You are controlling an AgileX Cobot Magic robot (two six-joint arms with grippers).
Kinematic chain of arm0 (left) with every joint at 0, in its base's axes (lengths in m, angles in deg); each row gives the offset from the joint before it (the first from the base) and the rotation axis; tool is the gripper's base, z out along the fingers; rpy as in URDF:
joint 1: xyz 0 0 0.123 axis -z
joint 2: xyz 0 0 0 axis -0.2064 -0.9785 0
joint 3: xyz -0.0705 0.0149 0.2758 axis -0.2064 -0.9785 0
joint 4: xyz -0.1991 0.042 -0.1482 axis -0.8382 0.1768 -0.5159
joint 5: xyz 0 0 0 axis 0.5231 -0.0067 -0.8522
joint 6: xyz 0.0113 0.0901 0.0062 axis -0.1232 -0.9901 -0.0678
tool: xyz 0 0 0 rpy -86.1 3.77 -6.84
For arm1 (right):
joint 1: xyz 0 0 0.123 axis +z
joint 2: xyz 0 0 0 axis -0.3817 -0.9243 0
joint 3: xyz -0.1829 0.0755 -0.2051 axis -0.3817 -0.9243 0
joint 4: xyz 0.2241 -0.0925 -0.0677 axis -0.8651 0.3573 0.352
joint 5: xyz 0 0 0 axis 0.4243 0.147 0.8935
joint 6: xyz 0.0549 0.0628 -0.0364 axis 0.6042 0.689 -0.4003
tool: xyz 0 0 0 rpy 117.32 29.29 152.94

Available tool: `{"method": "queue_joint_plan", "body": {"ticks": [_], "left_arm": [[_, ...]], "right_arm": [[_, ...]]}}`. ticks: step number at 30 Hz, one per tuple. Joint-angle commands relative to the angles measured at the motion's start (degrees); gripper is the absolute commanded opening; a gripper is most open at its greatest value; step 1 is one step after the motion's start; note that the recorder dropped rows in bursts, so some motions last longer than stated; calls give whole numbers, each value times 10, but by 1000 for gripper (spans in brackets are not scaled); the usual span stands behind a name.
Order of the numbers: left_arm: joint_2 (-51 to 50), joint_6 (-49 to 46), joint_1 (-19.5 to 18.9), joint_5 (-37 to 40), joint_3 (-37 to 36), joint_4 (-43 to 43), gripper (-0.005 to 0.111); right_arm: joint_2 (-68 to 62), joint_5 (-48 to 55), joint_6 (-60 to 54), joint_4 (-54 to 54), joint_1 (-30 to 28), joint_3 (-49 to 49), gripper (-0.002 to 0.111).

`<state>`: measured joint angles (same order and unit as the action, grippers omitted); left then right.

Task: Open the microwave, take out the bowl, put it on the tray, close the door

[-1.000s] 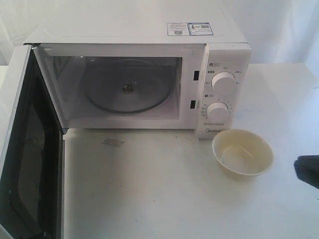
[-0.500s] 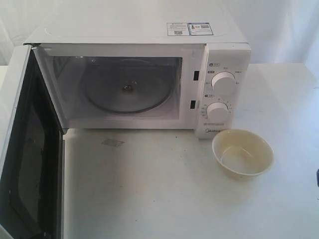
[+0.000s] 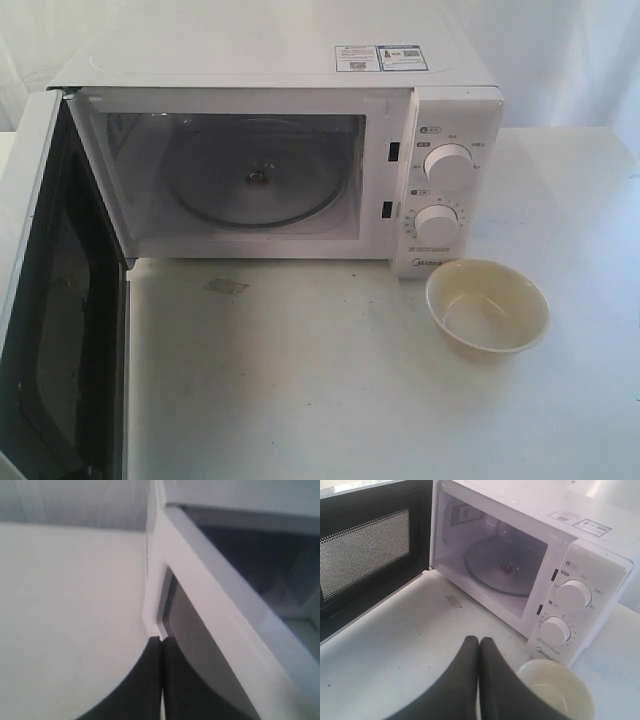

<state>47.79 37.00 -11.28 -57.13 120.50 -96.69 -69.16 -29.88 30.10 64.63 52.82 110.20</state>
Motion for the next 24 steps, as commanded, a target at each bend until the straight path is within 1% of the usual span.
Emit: {"method": "queue_joint_plan", "body": {"ticks": [1,5,6,9,12,13,14,15,16,17,18,19,20,21,22,23,24], "left_arm": [[-99,10,1,83,52,-12,0],[-135,9,1,11,61,-12,0],[-144,9,1,7,61,-19,0],[-175,9,1,36,66,-43,0],[-208,9,1,61,66,-55,0],[-220,9,1,64,66,-67,0],[-234,4,1,68,66,-99,0],[-252,-48,2,79,67,-161,0],[-268,-141,3,113,70,-261,0],[-292,-294,9,174,75,-378,0],[-316,-466,17,252,77,-494,0],[-332,-613,22,313,77,-573,0],[-349,-683,25,370,78,-649,0],[-358,-697,25,392,80,-698,0],[-362,-695,24,390,84,-713,0],[-362,-694,23,361,91,-702,0],[-362,-681,23,318,95,-674,0]], "right_arm": [[3,-5,-2,6,-2,-2,0],[-12,23,2,2,-2,-2,0],[-23,35,3,1,-2,-2,0],[-58,53,3,-1,-2,-2,0],[-94,37,1,-2,-2,-2,0],[-102,30,1,-2,-2,-2,0],[-113,23,1,-5,-2,-2,0],[-123,15,1,-12,-2,-2,0],[-131,6,1,-18,-2,-2,0],[-141,-7,1,-26,-2,-2,0],[-152,-23,1,-31,-2,-2,0],[-163,-40,0,-39,-2,-1,0],[-174,-52,0,-49,-2,1,0],[-185,-60,-2,-58,-2,5,0],[-195,-61,-3,-60,-2,10,0],[-210,-60,-4,-60,-2,16,0],[-220,-60,-10,-60,-2,21,0]]}}
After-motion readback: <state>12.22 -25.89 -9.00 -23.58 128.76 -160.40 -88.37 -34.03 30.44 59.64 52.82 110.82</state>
